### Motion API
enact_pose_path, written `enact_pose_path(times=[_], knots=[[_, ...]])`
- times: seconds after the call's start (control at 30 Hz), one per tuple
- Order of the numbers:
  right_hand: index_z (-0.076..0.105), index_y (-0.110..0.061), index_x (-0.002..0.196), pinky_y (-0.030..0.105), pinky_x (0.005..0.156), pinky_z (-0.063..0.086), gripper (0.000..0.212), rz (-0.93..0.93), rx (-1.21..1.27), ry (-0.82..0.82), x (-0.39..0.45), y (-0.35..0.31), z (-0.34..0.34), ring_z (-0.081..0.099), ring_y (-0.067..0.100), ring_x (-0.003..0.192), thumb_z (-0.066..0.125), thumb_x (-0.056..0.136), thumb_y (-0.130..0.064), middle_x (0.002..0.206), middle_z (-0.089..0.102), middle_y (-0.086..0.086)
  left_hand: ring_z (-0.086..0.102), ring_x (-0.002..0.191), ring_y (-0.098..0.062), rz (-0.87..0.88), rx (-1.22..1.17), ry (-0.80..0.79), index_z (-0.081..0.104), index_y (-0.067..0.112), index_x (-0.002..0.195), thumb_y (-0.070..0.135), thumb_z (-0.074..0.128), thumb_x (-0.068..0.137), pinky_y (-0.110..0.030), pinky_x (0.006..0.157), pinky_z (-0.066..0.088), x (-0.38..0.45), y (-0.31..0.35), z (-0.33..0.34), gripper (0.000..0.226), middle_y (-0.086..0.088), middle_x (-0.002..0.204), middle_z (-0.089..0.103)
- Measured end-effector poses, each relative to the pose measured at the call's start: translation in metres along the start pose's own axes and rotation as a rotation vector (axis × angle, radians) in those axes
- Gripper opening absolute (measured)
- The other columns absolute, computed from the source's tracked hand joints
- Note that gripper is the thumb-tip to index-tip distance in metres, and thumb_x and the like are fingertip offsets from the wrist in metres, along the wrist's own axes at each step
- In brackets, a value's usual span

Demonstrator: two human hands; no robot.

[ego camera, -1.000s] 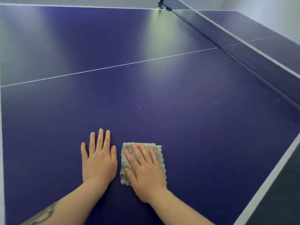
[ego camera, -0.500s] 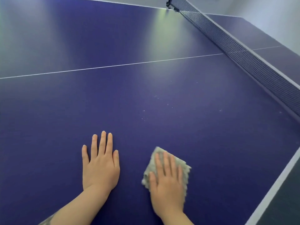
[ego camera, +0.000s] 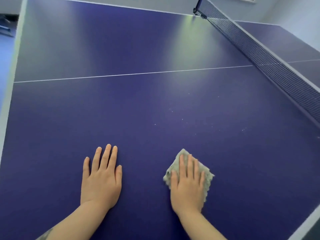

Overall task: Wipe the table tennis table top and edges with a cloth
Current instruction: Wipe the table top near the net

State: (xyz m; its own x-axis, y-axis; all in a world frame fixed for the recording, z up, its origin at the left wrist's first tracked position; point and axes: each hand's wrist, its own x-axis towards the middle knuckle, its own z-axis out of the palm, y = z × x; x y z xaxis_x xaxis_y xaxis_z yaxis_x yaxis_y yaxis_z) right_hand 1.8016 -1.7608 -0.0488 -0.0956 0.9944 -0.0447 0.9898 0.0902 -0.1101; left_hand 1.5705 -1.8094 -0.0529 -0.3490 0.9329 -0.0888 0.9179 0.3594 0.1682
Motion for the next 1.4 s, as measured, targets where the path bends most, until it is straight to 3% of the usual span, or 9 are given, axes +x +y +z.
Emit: enact_pose_path(times=[0.13, 0.23, 0.33, 0.47, 0.63, 0.83, 1.13, 1.27, 1.4], knots=[[0.032, -0.028, 0.154, 0.044, 0.114, 0.019, 0.055, -0.421, 0.025, -0.073, 0.007, -0.058, 0.002, 0.027, 0.019, 0.148, 0.016, 0.105, -0.046, 0.160, 0.031, -0.002, 0.039, 0.138, -0.027, -0.035, -0.089, 0.043, 0.049, 0.013, 0.142, 0.038, 0.024, 0.095, -0.050, 0.113, 0.029, 0.021, 0.014, -0.010, 0.059, -0.008, 0.145, 0.049], [0.016, -0.034, 0.158, 0.045, 0.124, 0.005, 0.063, -0.600, 0.040, -0.138, 0.067, -0.080, 0.000, 0.005, 0.016, 0.153, 0.010, 0.099, -0.053, 0.166, 0.010, -0.006, 0.010, 0.150, -0.016, -0.058, -0.172, 0.045, 0.025, 0.023, 0.154, 0.034, 0.015, 0.104, -0.044, 0.122, 0.009, 0.058, 0.035, -0.015, 0.053, 0.002, 0.162, 0.020], [-0.008, -0.034, 0.157, 0.041, 0.122, -0.011, 0.067, -0.400, 0.001, -0.226, 0.133, -0.063, -0.007, -0.017, 0.013, 0.151, -0.006, 0.093, -0.054, 0.165, -0.014, -0.007, -0.012, 0.149, -0.010, -0.144, -0.183, 0.030, 0.001, 0.030, 0.156, 0.040, 0.007, 0.102, -0.040, 0.121, -0.006, 0.088, 0.050, -0.011, 0.055, 0.010, 0.163, -0.005], [-0.014, -0.031, 0.154, 0.042, 0.123, -0.005, 0.065, -0.067, -0.047, -0.095, 0.138, -0.004, -0.003, -0.009, 0.016, 0.153, -0.010, 0.093, -0.053, 0.167, -0.007, -0.004, -0.013, 0.150, -0.017, -0.168, -0.071, 0.033, -0.008, 0.027, 0.155, 0.039, 0.007, 0.101, -0.047, 0.121, -0.003, 0.106, 0.063, -0.003, 0.057, 0.004, 0.164, -0.008], [0.033, -0.025, 0.155, 0.046, 0.114, 0.019, 0.059, -0.325, 0.051, -0.016, 0.086, -0.034, 0.002, 0.025, 0.021, 0.148, 0.029, 0.100, -0.045, 0.159, 0.034, 0.002, -0.002, 0.151, -0.018, -0.153, -0.068, 0.070, 0.002, 0.024, 0.156, 0.041, 0.001, 0.096, -0.049, 0.121, 0.004, 0.109, 0.065, 0.002, 0.063, 0.002, 0.164, 0.003], [0.003, -0.034, 0.158, 0.042, 0.122, -0.011, 0.058, -0.547, 0.102, -0.187, 0.186, -0.085, -0.003, -0.015, 0.014, 0.152, 0.011, 0.102, -0.047, 0.166, -0.008, -0.007, -0.002, 0.150, -0.014, -0.171, -0.070, 0.080, 0.003, 0.028, 0.155, 0.038, 0.003, 0.101, -0.046, 0.121, 0.003, 0.113, 0.062, 0.005, 0.055, 0.005, 0.163, 0.003], [-0.008, -0.030, 0.157, 0.045, 0.123, -0.004, 0.057, 0.116, -0.045, -0.087, 0.198, 0.059, -0.017, -0.008, 0.016, 0.153, 0.005, 0.104, -0.045, 0.167, -0.005, -0.004, -0.008, 0.150, -0.012, -0.196, -0.099, 0.057, 0.001, 0.029, 0.156, 0.039, 0.016, 0.102, -0.044, 0.120, -0.004, 0.116, 0.067, -0.002, 0.057, 0.007, 0.164, -0.001], [0.023, -0.023, 0.156, 0.049, 0.118, 0.014, 0.057, 0.028, 0.008, 0.035, 0.115, 0.043, -0.008, 0.026, 0.024, 0.149, 0.015, 0.103, -0.043, 0.161, 0.030, 0.005, -0.002, 0.150, -0.011, -0.189, -0.173, 0.074, 0.016, 0.025, 0.156, 0.032, 0.028, 0.103, -0.041, 0.121, -0.005, 0.114, 0.067, -0.005, 0.055, 0.006, 0.164, 0.008], [0.034, -0.026, 0.154, 0.045, 0.117, 0.013, 0.056, -0.296, 0.040, -0.072, 0.073, -0.018, -0.002, 0.026, 0.022, 0.149, 0.025, 0.102, -0.043, 0.160, 0.032, 0.000, 0.007, 0.150, -0.012, -0.082, -0.229, 0.077, 0.027, 0.019, 0.154, 0.024, 0.035, 0.102, -0.040, 0.123, 0.002, 0.099, 0.063, -0.006, 0.052, 0.003, 0.162, 0.017]])
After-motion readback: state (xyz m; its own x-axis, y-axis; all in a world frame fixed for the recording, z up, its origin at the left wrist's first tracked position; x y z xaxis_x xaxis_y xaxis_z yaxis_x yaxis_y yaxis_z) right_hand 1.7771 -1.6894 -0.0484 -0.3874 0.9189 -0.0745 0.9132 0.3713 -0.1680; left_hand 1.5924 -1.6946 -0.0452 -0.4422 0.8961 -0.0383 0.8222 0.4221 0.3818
